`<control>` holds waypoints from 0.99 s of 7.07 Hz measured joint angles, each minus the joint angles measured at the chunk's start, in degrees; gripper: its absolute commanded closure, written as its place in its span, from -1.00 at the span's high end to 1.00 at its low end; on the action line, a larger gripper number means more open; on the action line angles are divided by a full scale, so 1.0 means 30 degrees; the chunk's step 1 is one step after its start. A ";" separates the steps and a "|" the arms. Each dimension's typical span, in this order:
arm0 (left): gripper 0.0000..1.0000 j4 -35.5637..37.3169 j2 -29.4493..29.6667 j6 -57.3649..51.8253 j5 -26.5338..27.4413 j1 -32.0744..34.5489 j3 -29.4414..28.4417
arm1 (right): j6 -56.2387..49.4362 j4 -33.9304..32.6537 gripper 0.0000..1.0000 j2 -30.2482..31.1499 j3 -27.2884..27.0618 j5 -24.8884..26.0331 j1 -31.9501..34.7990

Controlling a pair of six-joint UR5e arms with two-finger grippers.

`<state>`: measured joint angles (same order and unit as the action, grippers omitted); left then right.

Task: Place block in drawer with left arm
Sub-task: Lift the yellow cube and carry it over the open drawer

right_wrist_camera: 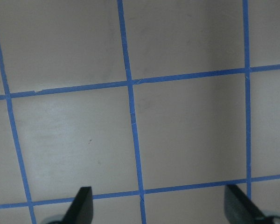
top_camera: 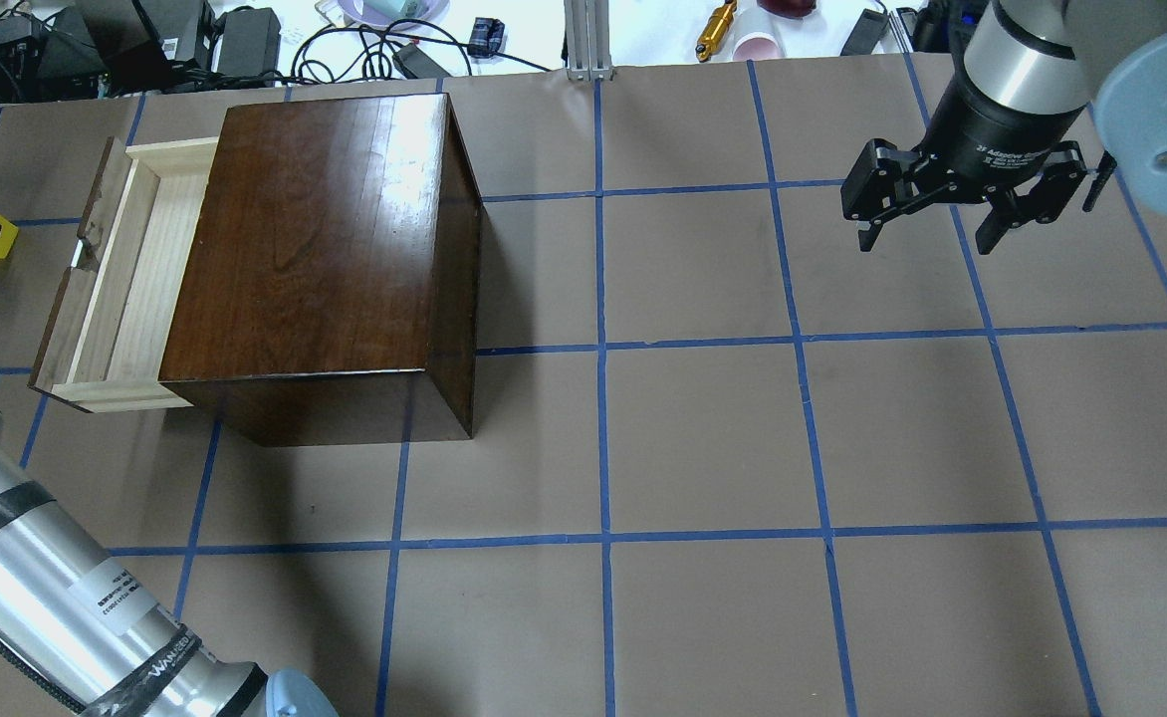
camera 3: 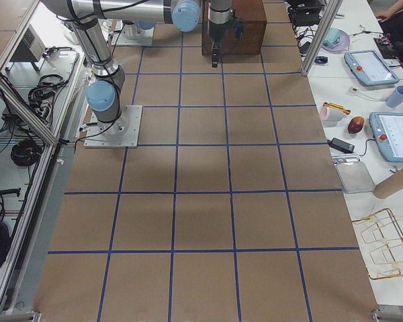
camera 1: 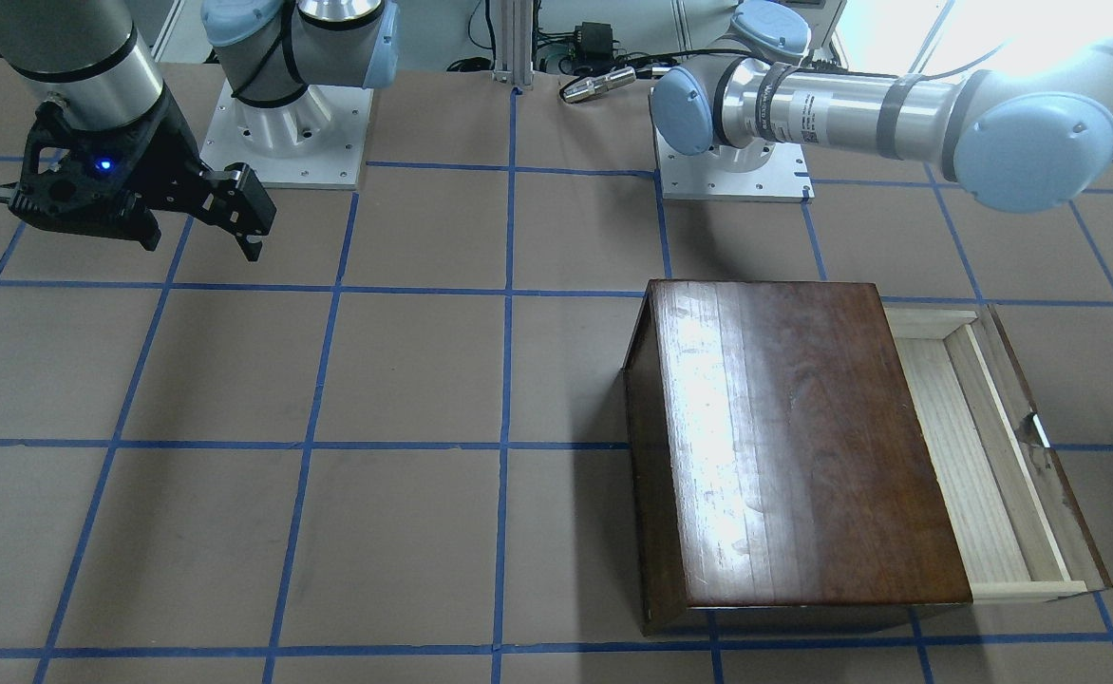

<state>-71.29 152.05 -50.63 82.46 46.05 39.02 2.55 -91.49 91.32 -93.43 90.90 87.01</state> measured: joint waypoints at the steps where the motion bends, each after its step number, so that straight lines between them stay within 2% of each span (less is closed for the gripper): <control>1: -0.32 -0.0051 -0.0084 -0.0071 -0.0005 0.0001 0.0010 | 0.0001 0.0000 1.00 0.0000 0.0000 0.0007 0.0000; 4: -0.32 -0.0554 -0.1550 -0.0257 0.0083 0.0061 0.1073 | 0.0000 0.0000 1.00 0.0000 0.0000 -0.0004 0.0000; 7: -0.32 -0.1160 -0.4877 -0.0169 0.0224 0.0139 0.4345 | 0.0000 0.0000 1.00 0.0001 0.0000 -0.0005 0.0000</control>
<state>-74.77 137.42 -51.14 83.13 46.47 52.05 2.55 -91.49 91.32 -93.43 90.88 87.01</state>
